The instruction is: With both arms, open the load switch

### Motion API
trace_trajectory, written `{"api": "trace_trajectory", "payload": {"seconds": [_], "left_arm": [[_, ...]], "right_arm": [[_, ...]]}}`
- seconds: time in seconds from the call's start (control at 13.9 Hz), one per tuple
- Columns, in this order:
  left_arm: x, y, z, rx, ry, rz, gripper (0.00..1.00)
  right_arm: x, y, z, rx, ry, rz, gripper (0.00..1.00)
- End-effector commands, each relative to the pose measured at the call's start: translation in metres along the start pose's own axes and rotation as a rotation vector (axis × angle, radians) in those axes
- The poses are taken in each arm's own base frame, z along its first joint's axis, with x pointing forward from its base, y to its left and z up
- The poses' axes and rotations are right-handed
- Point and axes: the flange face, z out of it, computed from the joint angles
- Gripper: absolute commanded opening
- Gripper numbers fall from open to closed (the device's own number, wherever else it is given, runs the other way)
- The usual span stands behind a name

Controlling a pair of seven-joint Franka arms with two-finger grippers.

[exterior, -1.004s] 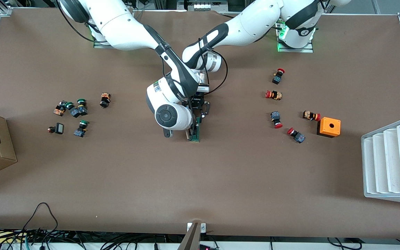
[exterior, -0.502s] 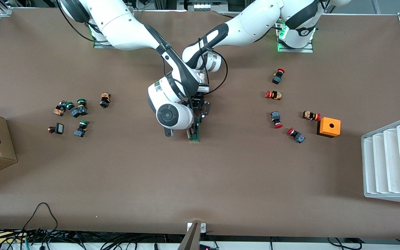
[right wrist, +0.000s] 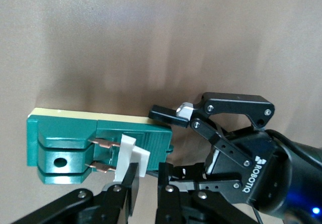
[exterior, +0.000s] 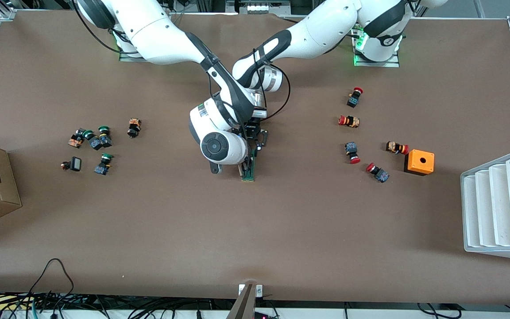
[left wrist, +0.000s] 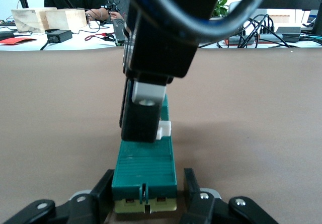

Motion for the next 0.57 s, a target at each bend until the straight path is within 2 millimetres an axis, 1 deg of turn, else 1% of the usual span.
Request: {"api": "trace_trajectory", "payload": {"seconds": [0.0, 0.14, 0.22, 0.29, 0.36, 0.43, 0.5], "left_arm": [[-0.016, -0.004, 0.023, -0.008, -0.009, -0.015, 0.6], [-0.016, -0.004, 0.023, -0.007, -0.01, -0.016, 0.6], [-0.016, -0.004, 0.023, -0.007, -0.01, -0.016, 0.6], [-0.016, -0.004, 0.023, -0.008, -0.009, -0.015, 0.6], [-0.016, -0.004, 0.023, -0.008, -0.009, -0.015, 0.6], [-0.016, -0.004, 0.023, -0.008, -0.009, -0.015, 0.6], [-0.017, -0.004, 0.023, -0.008, -0.01, -0.014, 0.6]], "right_arm": [[0.003, 0.009, 0.001, 0.004, 0.023, -0.011, 0.22], [0.005, 0.009, 0.003, 0.002, 0.026, -0.011, 0.22], [0.004, 0.009, 0.0, 0.004, 0.024, -0.013, 0.22], [0.007, 0.006, -0.013, 0.014, 0.014, -0.009, 0.35], [0.014, 0.002, -0.031, 0.031, 0.004, -0.002, 0.61], [0.021, -0.001, -0.051, 0.049, -0.009, 0.004, 0.9], [0.031, -0.004, -0.075, 0.06, -0.024, -0.008, 0.99]]}}
